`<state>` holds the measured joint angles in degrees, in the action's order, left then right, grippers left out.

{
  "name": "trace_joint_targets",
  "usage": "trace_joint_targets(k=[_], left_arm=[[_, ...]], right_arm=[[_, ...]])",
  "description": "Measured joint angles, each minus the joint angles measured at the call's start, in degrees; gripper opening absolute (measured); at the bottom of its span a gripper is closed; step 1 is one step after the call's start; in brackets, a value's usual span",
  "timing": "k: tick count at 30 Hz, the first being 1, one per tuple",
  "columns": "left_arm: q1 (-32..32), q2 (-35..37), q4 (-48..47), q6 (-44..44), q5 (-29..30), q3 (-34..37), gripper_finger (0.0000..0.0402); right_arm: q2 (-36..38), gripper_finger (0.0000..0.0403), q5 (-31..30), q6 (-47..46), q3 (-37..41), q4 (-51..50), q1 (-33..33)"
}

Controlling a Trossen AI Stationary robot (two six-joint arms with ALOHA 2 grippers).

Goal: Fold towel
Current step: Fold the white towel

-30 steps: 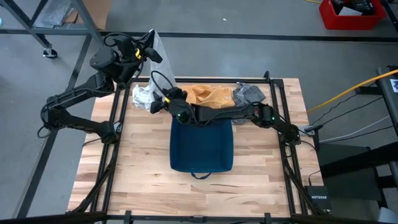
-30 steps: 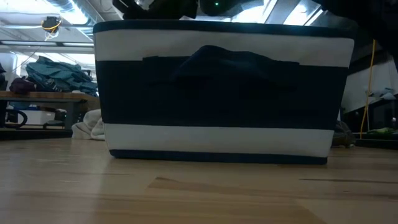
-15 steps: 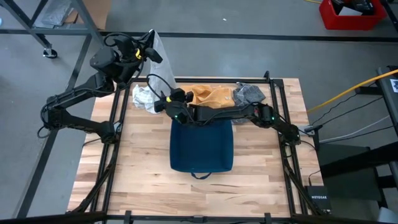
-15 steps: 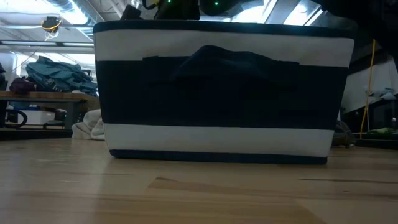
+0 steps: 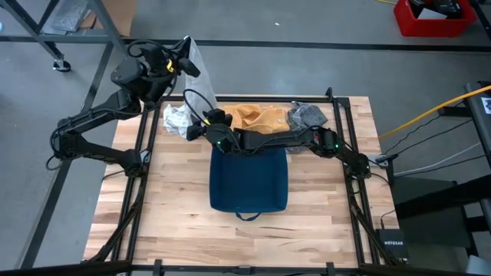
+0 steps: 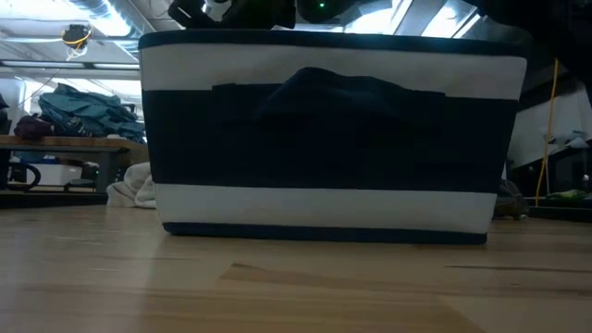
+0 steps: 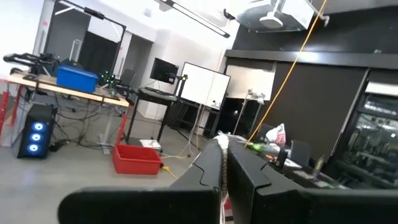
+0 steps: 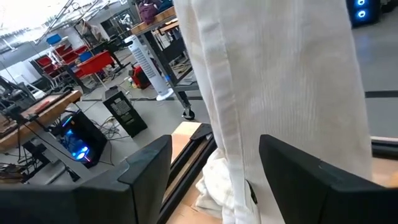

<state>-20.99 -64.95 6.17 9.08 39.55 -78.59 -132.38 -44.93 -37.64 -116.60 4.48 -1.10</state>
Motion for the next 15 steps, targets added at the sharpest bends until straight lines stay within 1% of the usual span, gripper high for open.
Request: trace_joint_targets(k=[7, 15], left_arm=[[0.0, 0.0, 1.4, 4.2, 0.0, 0.0, 0.0], [2.7, 0.0, 1.4, 3.9, -0.1, 0.0, 0.0]], right_arm=[[0.0, 0.0248, -0.9, -0.3, 0.0, 0.0, 0.0], [0.0, 0.0248, -7.0, 0.3, 0.0, 0.1, -0.2]])
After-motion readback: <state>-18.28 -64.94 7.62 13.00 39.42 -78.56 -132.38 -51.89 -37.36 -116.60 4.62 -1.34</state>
